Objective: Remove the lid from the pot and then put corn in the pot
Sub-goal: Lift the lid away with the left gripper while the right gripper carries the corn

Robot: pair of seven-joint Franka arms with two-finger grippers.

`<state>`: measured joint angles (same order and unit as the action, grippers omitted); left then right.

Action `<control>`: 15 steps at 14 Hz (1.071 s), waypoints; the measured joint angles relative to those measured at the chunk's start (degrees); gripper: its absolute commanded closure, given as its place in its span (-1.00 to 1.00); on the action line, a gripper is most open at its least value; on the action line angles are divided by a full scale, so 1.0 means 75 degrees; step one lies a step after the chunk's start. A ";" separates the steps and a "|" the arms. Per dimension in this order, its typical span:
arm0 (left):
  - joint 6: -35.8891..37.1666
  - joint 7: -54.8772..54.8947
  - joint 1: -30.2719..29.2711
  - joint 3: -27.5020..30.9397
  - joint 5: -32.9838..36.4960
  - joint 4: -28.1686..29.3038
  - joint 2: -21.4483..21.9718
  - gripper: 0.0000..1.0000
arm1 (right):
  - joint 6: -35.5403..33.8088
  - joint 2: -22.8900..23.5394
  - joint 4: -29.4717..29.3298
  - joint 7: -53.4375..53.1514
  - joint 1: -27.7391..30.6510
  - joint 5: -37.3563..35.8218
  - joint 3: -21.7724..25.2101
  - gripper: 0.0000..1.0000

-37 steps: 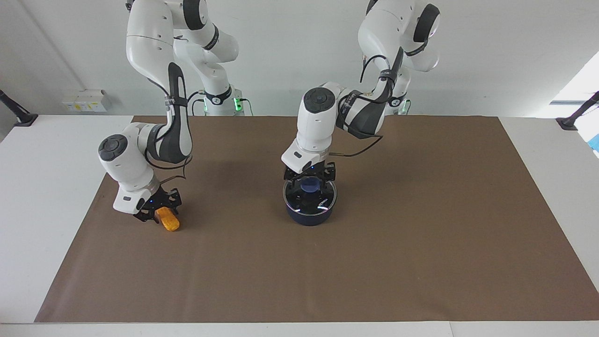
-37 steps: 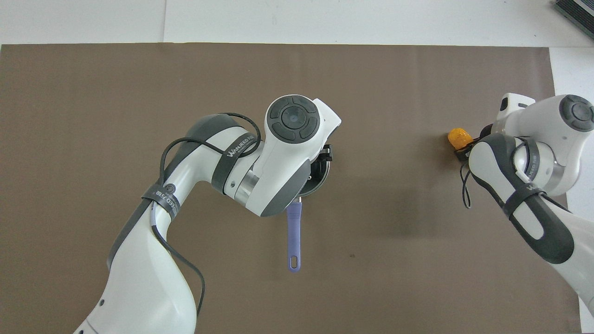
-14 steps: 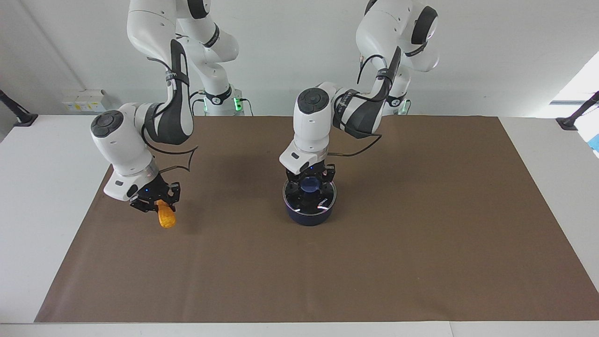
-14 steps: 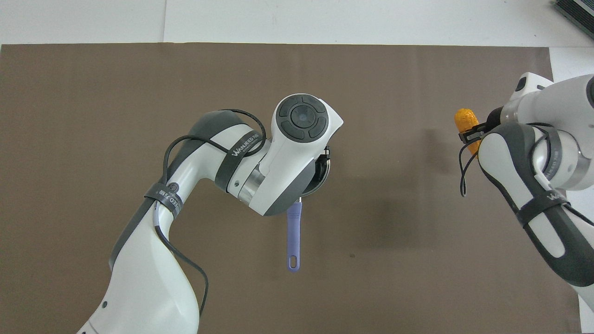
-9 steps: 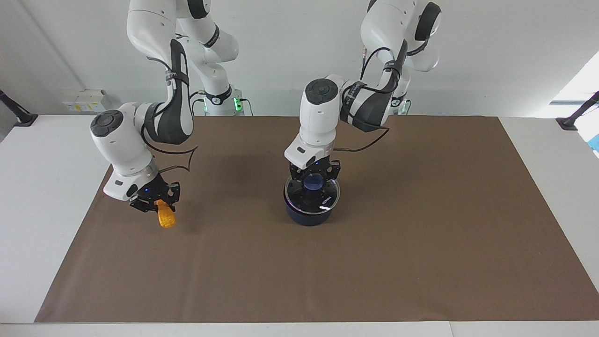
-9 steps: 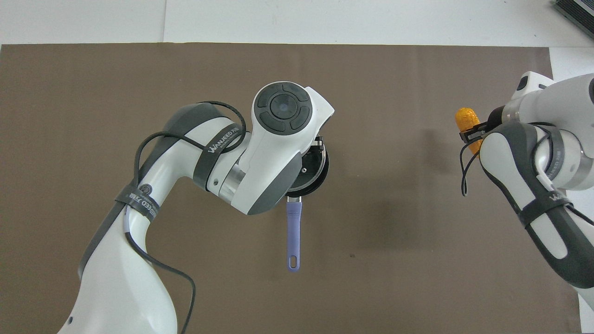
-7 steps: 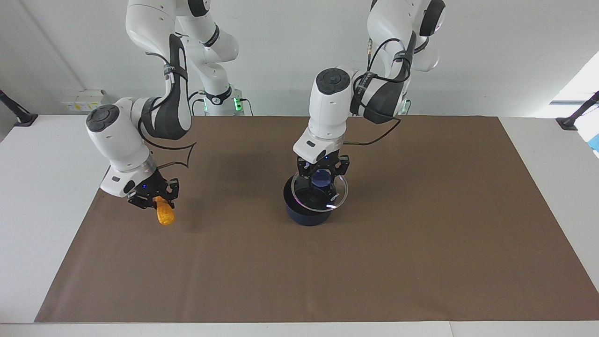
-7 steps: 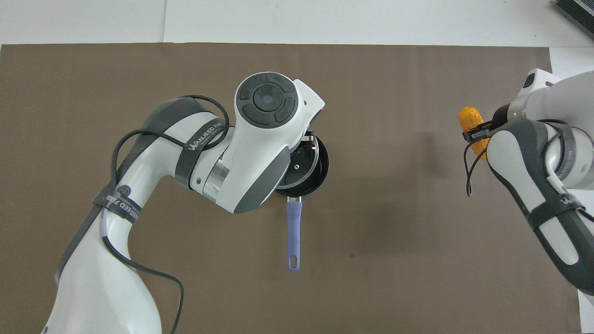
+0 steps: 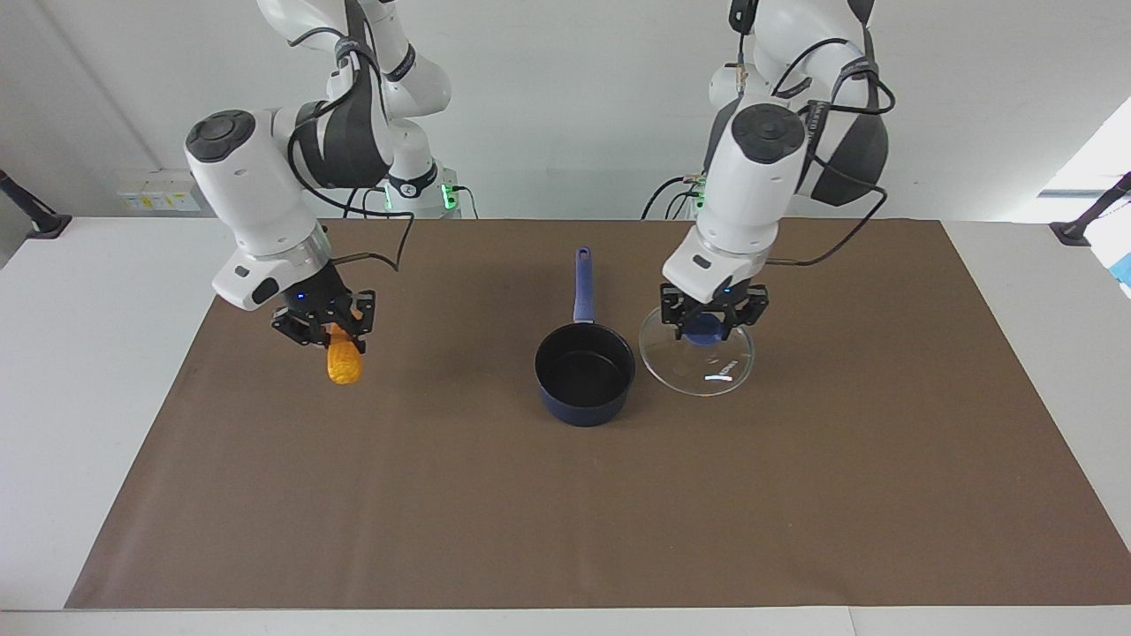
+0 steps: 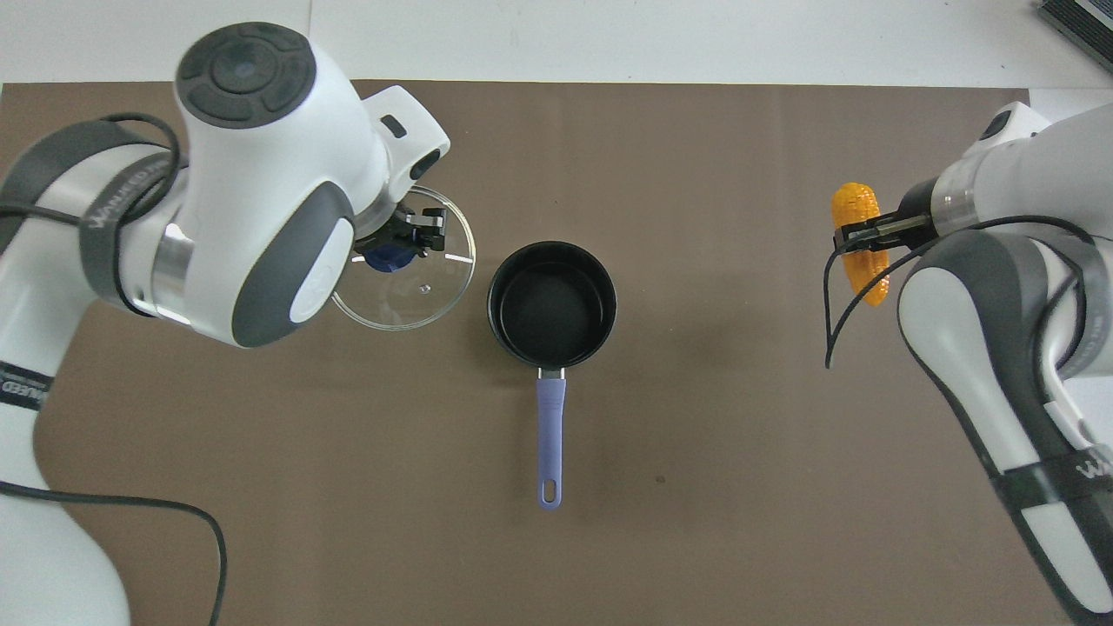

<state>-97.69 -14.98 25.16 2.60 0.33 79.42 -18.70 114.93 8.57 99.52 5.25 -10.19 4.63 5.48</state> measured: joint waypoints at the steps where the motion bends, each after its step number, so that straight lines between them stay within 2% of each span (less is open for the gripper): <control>1: 0.0109 0.0502 -0.0303 0.0007 -0.0003 0.0123 0.0096 1.00 | -0.0003 0.0008 -0.0029 -0.0541 -0.0285 -0.0099 -0.0008 1.00; 5: 0.0134 0.2335 -0.1374 0.0026 -0.0016 0.0825 0.0417 1.00 | -0.0004 0.0101 -0.0040 -0.2510 -0.1382 -0.0231 -0.0034 1.00; 8: 0.0003 0.3000 -0.1759 0.0027 -0.0023 0.1511 0.0828 1.00 | -0.0001 0.0395 -0.0361 -0.3743 -0.2213 -0.0344 -0.0051 1.00; 12: -0.0897 0.3995 -0.2226 0.0027 -0.0026 0.2778 0.1449 1.00 | -0.0001 0.1379 -0.1266 -0.4548 -0.2883 -0.0357 -0.0054 1.00; 15: -0.1576 0.4862 -0.2690 0.0028 -0.0028 0.3426 0.1690 1.00 | 0.0000 0.2012 -0.1671 -0.4676 -0.3198 -0.0357 -0.0054 1.00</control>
<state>-109.51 21.49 4.98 2.81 0.12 105.12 -6.02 114.93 23.67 86.98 -29.82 -34.17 1.96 5.08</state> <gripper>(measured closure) 0.344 0.626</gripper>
